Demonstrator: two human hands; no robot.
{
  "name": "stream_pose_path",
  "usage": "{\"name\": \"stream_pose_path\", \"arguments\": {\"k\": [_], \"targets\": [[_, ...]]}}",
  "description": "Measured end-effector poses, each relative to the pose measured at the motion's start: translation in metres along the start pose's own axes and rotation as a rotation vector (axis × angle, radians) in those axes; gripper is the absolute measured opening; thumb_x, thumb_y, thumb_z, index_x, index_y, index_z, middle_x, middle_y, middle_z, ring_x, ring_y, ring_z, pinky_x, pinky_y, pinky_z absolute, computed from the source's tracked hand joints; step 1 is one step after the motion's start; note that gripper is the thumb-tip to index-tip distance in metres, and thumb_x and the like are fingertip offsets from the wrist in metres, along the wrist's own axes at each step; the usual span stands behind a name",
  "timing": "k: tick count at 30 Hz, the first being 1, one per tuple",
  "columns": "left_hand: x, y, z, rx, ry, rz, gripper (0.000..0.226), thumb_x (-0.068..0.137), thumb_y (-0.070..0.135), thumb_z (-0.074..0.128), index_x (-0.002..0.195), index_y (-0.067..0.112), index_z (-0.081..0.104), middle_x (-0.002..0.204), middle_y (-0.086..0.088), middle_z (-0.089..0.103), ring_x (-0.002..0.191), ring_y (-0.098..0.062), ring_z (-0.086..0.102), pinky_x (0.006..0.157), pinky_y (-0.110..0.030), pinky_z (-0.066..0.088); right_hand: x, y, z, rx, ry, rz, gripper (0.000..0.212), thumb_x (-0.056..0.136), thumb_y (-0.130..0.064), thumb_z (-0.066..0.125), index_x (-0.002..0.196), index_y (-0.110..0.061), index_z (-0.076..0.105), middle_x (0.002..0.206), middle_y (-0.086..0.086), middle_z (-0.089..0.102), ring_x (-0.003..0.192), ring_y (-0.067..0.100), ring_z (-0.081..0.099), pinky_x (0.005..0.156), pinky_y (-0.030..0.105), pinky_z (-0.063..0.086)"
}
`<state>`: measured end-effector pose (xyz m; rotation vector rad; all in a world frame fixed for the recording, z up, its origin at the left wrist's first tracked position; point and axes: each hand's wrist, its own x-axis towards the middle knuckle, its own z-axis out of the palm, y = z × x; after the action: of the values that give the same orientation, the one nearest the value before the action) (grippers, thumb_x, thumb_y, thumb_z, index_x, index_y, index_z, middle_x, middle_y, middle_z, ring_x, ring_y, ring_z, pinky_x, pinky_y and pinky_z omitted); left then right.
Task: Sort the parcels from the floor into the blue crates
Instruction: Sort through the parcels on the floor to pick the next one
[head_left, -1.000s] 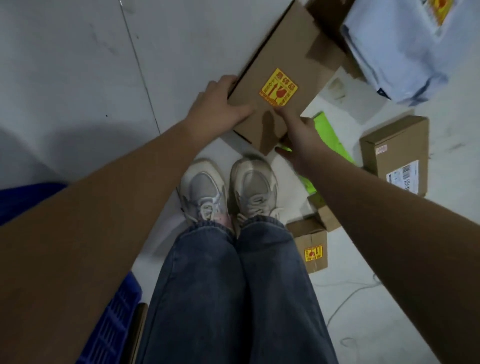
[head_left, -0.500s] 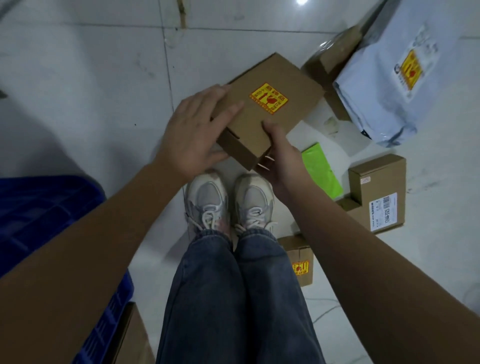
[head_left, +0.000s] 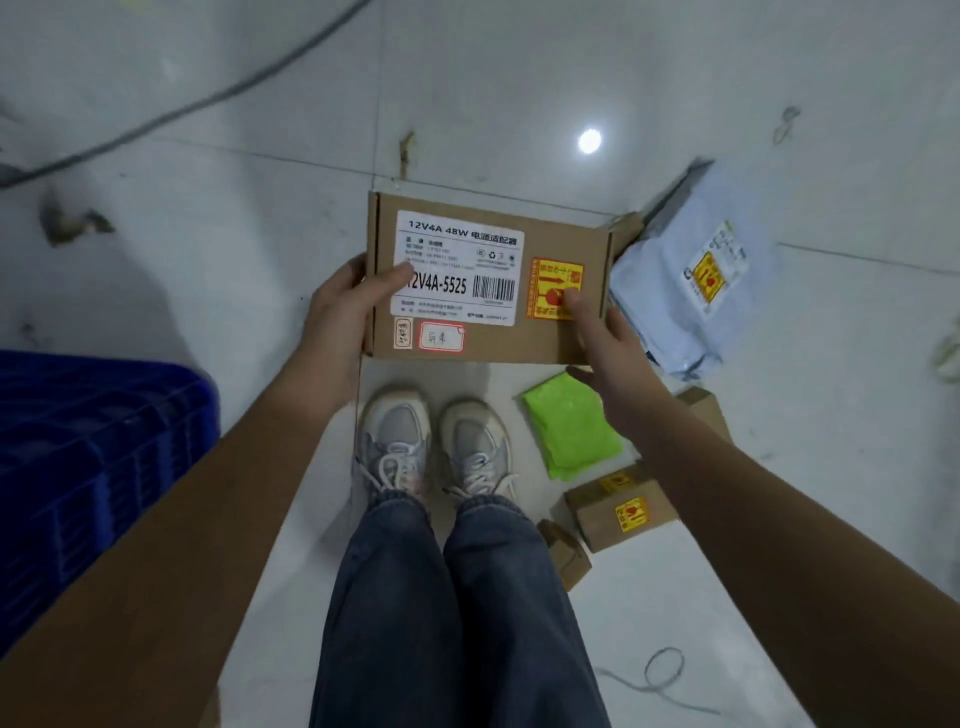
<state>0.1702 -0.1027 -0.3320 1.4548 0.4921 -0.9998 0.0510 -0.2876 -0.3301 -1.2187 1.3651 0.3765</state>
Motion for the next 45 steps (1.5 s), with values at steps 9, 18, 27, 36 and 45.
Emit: {"name": "stream_pose_path", "arguments": {"k": [9,18,27,36,45], "targets": [[-0.121,0.076,-0.037,-0.053,0.114,0.097,0.029,0.092,0.026,0.056,0.121,0.026,0.056,0.099,0.012,0.071,0.081,-0.001,0.071,0.069,-0.018,0.055,-0.115,-0.07,0.017,-0.086,-0.044,-0.263,0.021,0.092,-0.046,0.05,0.094,-0.028,0.06,0.098,-0.006,0.066,0.096,0.014,0.064,0.081,0.035,0.055],[-0.305,0.179,-0.074,-0.018,0.486,0.448,0.024,0.093,0.024,0.053,0.114,0.035,0.048,0.091,0.024,0.066,0.08,0.009,0.066,0.066,-0.011,0.054,-0.292,-0.173,0.065,-0.227,-0.186,-0.509,0.033,0.09,-0.048,0.047,0.109,-0.024,0.061,0.097,-0.009,0.067,0.088,0.006,0.06,0.072,0.02,0.044],[-0.467,0.185,-0.156,0.278,1.108,0.695,0.03,0.075,0.063,0.039,0.095,0.043,0.028,0.084,0.021,0.061,0.068,-0.005,0.067,0.054,-0.031,0.056,-0.443,-0.172,0.141,-0.283,-0.336,-0.722,0.077,0.049,-0.085,0.058,0.098,-0.026,0.066,0.085,-0.009,0.072,0.082,0.003,0.066,0.073,0.027,0.053],[-0.557,0.077,-0.252,-0.223,1.15,0.297,0.029,0.076,0.06,0.036,0.084,0.032,0.037,0.086,0.03,0.063,0.076,0.009,0.061,0.06,-0.028,0.048,-0.542,-0.101,0.245,-0.811,-0.64,-0.949,0.04,0.07,-0.058,0.038,0.09,-0.03,0.059,0.079,-0.037,0.062,0.075,-0.02,0.057,0.054,-0.004,0.037],[-0.554,-0.012,-0.285,-0.322,0.814,-0.104,0.021,0.093,0.038,0.046,0.088,0.029,0.029,0.099,0.02,0.055,0.084,-0.001,0.06,0.078,-0.028,0.055,-0.533,-0.07,0.329,-1.594,-0.857,-0.794,0.018,0.075,-0.041,0.057,0.092,-0.036,0.063,0.084,-0.026,0.07,0.083,-0.012,0.061,0.06,0.002,0.045]]}}
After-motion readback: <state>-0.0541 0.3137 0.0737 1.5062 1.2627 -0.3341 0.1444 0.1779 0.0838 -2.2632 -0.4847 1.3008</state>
